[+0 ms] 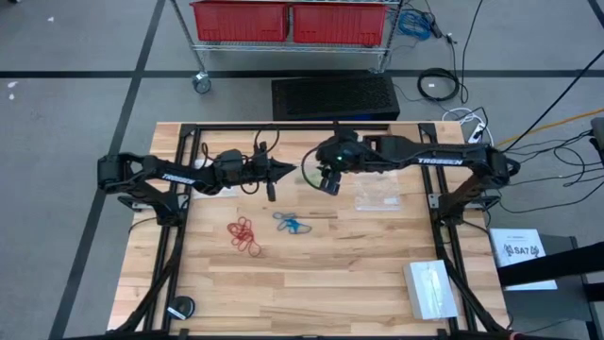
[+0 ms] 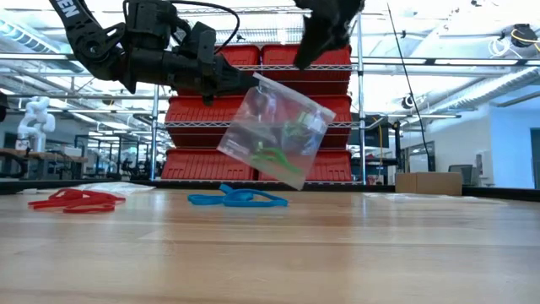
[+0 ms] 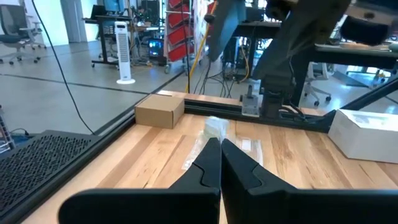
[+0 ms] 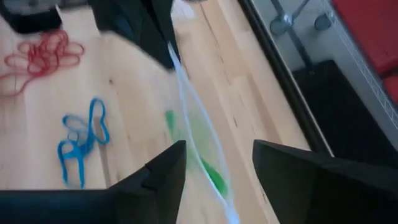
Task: Sort rubber bands
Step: Put the green rubber band into the center transparent zip bag
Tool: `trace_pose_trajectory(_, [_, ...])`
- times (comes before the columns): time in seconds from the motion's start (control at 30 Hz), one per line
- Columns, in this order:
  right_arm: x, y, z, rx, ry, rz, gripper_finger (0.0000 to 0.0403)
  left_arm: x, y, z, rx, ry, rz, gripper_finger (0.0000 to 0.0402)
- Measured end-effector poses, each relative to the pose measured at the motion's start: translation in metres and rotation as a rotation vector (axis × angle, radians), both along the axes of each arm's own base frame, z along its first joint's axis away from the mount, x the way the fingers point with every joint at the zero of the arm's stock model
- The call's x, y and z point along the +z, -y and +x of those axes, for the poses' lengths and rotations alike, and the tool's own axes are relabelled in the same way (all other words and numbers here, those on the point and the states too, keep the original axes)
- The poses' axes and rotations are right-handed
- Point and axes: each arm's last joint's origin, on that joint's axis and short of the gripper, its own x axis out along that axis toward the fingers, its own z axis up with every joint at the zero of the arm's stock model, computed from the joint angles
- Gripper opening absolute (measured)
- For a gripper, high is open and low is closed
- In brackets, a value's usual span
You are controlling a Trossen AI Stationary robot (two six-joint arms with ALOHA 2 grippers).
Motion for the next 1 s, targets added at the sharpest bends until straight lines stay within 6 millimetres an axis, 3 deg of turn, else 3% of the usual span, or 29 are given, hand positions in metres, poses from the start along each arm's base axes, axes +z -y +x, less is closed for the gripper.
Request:
trace_pose_trajectory(0.1, [-0.009, -0.002, -0.009, -0.013, -0.091, 0.062, 0.0159, 0.000, 0.000, 0.000, 0.000, 0.003, 0.001, 0.0000])
trace_pose_trajectory(0.2, [-0.032, -0.004, -0.014, -0.009, -0.154, 0.135, 0.0143, 0.000, 0.000, 0.000, 0.000, 0.003, 0.001, 0.0000])
trace_pose_trajectory(0.43, [-0.072, -0.005, -0.026, -0.075, -0.124, 0.148, 0.0150, 0.000, 0.000, 0.000, -0.010, 0.002, 0.000, 0.0000])
trace_pose_trajectory(0.57, [-0.070, -0.005, -0.037, -0.099, -0.097, 0.138, 0.0165, 0.000, 0.000, 0.000, -0.011, 0.003, 0.000, 0.0000])
trace_pose_trajectory(0.77, [-0.047, -0.005, -0.056, -0.140, -0.035, 0.101, 0.0190, 0.000, 0.000, 0.000, -0.011, 0.003, -0.001, 0.0000])
trace_pose_trajectory(0.87, [-0.047, 0.000, -0.054, -0.124, -0.021, 0.097, 0.0196, 0.000, 0.000, 0.000, -0.011, 0.003, -0.001, 0.0000])
trace_pose_trajectory(1.0, [-0.062, 0.007, -0.043, -0.078, -0.077, 0.104, 0.0186, 0.001, 0.000, 0.000, -0.011, 0.006, -0.001, 0.0000])
